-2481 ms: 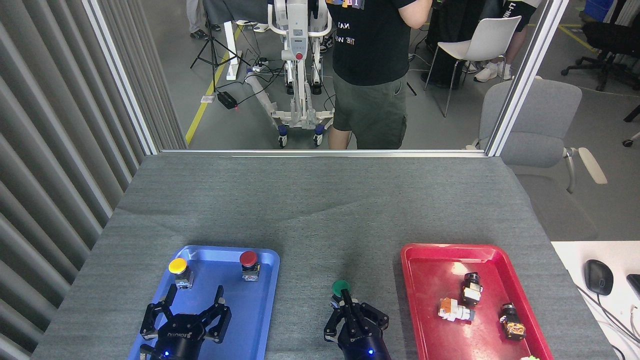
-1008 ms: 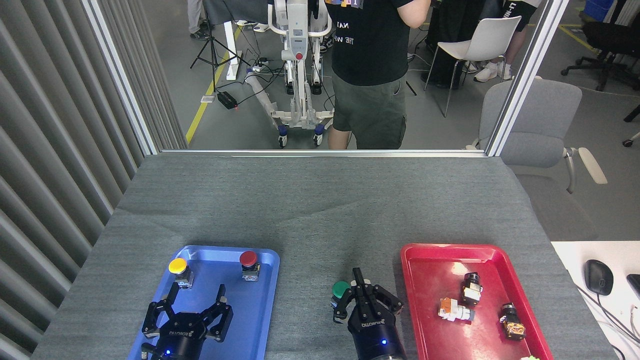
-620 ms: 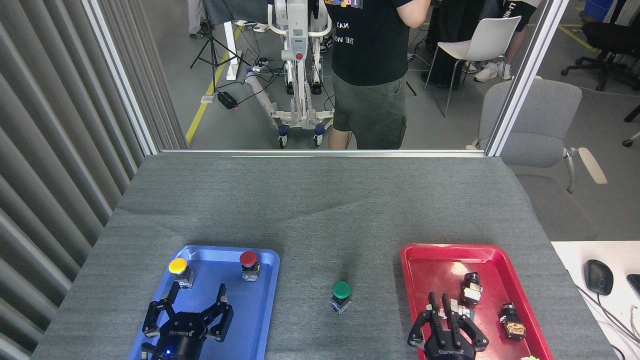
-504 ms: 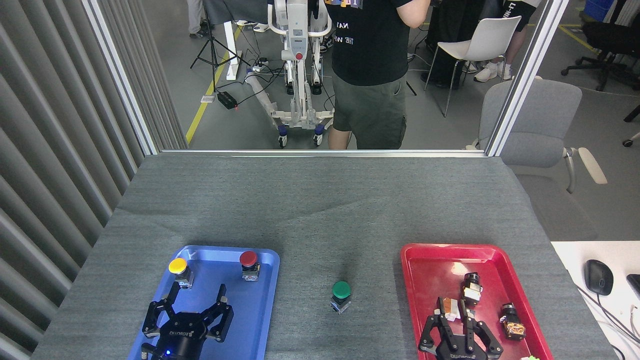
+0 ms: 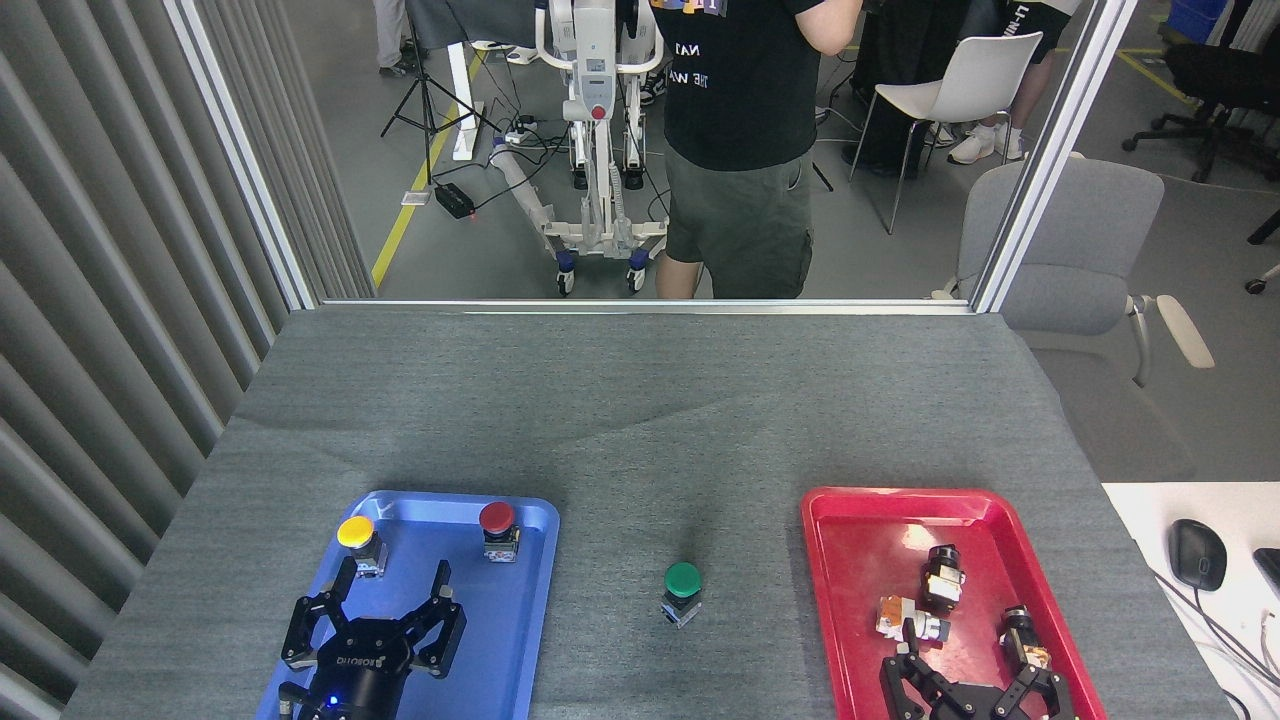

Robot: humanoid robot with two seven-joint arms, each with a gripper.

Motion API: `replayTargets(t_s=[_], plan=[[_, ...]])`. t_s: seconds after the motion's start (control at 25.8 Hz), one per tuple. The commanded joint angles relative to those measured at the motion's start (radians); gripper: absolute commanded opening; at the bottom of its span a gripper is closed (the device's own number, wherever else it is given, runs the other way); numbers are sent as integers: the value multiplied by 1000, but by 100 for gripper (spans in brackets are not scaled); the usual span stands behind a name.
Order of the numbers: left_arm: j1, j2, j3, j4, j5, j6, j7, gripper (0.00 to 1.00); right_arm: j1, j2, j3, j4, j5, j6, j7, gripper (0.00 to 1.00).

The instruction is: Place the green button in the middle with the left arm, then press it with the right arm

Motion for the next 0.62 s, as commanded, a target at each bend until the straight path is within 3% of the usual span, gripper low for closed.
replayTargets(t_s=[0.0,0.58], plan=[[0,0,0,-10,2,0,-1,100,-10,-30,6,-4,-29,-52,-7,100],[2,1,0,-10,2,1,-1,100,-28,-12,2,-36,-27,-72,-7,100]])
